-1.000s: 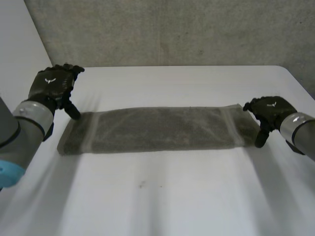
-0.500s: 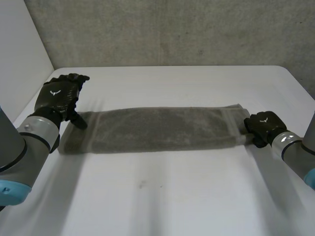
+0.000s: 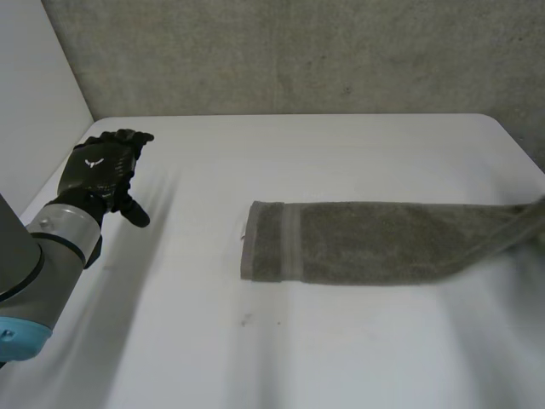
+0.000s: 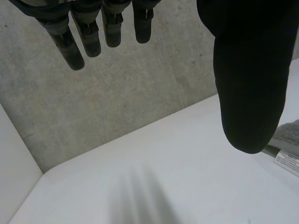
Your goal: Fold the towel.
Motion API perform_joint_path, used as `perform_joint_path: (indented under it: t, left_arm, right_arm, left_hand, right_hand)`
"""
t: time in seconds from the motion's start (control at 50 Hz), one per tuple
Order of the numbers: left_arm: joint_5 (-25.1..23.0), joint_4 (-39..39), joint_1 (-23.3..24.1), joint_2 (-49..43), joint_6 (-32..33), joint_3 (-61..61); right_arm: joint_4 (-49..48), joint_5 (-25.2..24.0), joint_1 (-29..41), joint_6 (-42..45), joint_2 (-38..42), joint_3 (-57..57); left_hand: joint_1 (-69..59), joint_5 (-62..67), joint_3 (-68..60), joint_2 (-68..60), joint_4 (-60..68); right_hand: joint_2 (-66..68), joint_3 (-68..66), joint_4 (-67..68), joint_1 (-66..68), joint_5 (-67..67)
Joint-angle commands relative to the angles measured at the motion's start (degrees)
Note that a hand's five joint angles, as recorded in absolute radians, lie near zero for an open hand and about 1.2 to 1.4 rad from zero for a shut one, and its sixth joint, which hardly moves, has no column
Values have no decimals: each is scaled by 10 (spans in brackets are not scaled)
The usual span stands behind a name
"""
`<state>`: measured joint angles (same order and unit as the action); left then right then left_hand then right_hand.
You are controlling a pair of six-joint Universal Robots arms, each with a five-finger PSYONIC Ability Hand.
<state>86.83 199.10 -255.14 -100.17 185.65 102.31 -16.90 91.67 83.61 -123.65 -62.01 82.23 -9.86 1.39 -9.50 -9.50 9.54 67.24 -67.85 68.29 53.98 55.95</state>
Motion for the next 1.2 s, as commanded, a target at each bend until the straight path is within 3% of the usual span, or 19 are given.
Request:
perform_joint_path:
  t: [0.02, 0.1, 0.14, 0.24, 0.44, 0.48, 0.52, 0.54, 0.56, 0.72, 0.84, 0.9, 1.08, 1.12, 1.14, 1.16, 1.18, 1.2]
  left_arm:
    - [1, 0, 0, 1, 1, 1]
    - [2, 1, 0, 2, 1, 3]
    - [2, 1, 1, 2, 1, 6]
    - [1, 1, 1, 2, 1, 9]
    - [0, 1, 8, -6, 3, 7]
    - [0, 1, 10, -7, 4, 4]
    - [0, 1, 16, -8, 4, -3]
    - [0, 1, 16, -8, 4, -3]
    - [0, 2, 21, -11, 5, -10]
    - [4, 1, 75, -44, 6, -73]
    - [10, -3, 156, -115, 4, -149]
    - [11, -5, 190, -163, 4, -182]
    - [55, -24, 248, -282, 20, -241]
    - [85, -32, 254, -314, 50, -247]
    - [85, -32, 254, -314, 50, -247]
    - [98, -33, 255, -322, 67, -246]
    - [98, -33, 255, -322, 67, -246]
    - [109, -34, 256, -325, 85, -243]
  right_arm:
    - [-9, -87, 169, -117, -57, -2]
    - [-29, -135, 244, -125, -52, 11]
    - [-58, -160, 328, -120, -29, 17]
    - [-81, -170, 416, -115, 37, 13]
    - [-75, -168, 491, -110, 138, 8]
    - [-70, -164, 493, -105, 142, 4]
    - [-57, -157, 488, -101, 132, 2]
    - [-57, -156, 488, -101, 132, 2]
    - [-47, -149, 488, -104, 120, 1]
    - [0, -110, 436, -162, 23, 28]
    - [52, -113, 325, -320, -57, 99]
    - [70, -118, 284, -354, -65, 132]
    - [65, -123, 197, -349, -68, 202]
    - [45, -127, 181, -326, -57, 214]
    - [45, -127, 181, -326, -57, 214]
    - [25, -128, 176, -314, -50, 218]
    - [25, -128, 176, -314, -50, 218]
    - [2, -130, 174, -299, -42, 221]
  left_hand:
    - [-10, -5, -14, -14, 13]
    - [-9, -7, -12, -12, 12]
    - [-9, -7, -12, -12, 12]
    - [-9, -7, -12, -12, 12]
    - [-9, -7, -12, -12, 12]
    - [-9, -7, -12, -12, 12]
    - [-10, -5, -14, -14, 13]
    - [-10, -5, -14, -14, 13]
    - [-10, -5, -14, -14, 13]
    - [-14, -2, -17, -17, 17]
    - [-20, 5, -24, -24, 24]
    - [-20, 5, -24, -24, 24]
    - [-22, 7, -26, -26, 25]
    - [-20, 5, -24, -24, 24]
    - [-20, 5, -24, -24, 24]
    - [-19, 3, -22, -22, 22]
    - [-19, 3, -22, -22, 22]
    - [-15, 0, -19, -19, 19]
  right_hand:
    - [128, -121, 117, 260, 140]
    - [128, -121, 117, 260, 140]
    - [128, -121, 117, 260, 140]
    - [128, -121, 117, 260, 140]
    - [128, -121, 117, 260, 140]
    - [59, -53, 49, 192, 72]
    - [-486, 493, -497, -354, -474]
    - [-489, 495, -500, -357, -476]
    - [-572, 579, -583, -440, -560]
    - [-572, 579, -583, -440, -560]
    - [-572, 579, -583, -440, -560]
    - [-572, 579, -583, -440, -560]
    - [-572, 579, -583, -440, -560]
    - [-399, 405, -410, -267, -387]
    - [-398, 404, -409, -266, -385]
    - [-262, 268, -272, -129, -249]
    - [-260, 267, -271, -128, -248]
    - [-64, 70, -74, 69, -51]
